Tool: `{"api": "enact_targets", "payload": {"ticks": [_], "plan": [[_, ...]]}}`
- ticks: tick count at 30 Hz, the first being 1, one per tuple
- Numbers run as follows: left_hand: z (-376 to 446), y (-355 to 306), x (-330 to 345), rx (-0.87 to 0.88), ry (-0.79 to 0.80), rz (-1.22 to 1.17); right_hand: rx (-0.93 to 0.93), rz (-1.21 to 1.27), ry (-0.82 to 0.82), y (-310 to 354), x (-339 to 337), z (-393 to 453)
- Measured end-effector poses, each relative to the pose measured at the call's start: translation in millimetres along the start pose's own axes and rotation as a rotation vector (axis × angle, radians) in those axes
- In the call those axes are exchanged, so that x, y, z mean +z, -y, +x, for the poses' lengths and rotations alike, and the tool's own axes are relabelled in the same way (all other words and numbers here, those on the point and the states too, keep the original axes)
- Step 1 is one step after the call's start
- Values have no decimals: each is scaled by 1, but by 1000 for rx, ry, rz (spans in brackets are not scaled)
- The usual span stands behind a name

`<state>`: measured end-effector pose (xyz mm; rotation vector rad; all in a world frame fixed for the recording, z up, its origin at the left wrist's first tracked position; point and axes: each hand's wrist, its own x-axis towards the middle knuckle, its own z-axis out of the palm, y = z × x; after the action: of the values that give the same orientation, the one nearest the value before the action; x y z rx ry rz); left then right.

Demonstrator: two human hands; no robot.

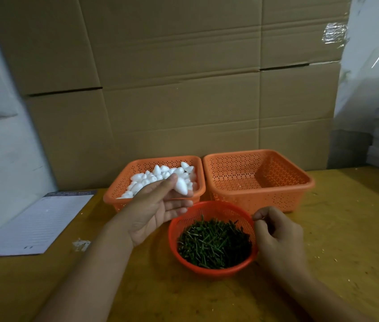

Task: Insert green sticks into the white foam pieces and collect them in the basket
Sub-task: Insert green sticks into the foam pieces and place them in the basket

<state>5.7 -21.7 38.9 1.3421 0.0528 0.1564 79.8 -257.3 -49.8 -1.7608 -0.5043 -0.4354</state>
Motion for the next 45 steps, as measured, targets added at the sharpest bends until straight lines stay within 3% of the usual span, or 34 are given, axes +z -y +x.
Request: {"api": "enact_targets", "payload": {"ticks": [6,24,30,40,45], "plan": [[1,0,-2,-8,45,-27,5,0,-1,-3,0,0],[7,2,-3,-74,-116,-285,-26,-32,19,-4,0,1],[7,1,-1,-149,-19,-380,-30,-33,16,-6,-1,1],[7,1,-3,-128,-65,-373,-52,-42,-2,-4,-1,0],[6,-3,-2,-156,2,-402,-60,-34,-3,-3,-1,1]]}}
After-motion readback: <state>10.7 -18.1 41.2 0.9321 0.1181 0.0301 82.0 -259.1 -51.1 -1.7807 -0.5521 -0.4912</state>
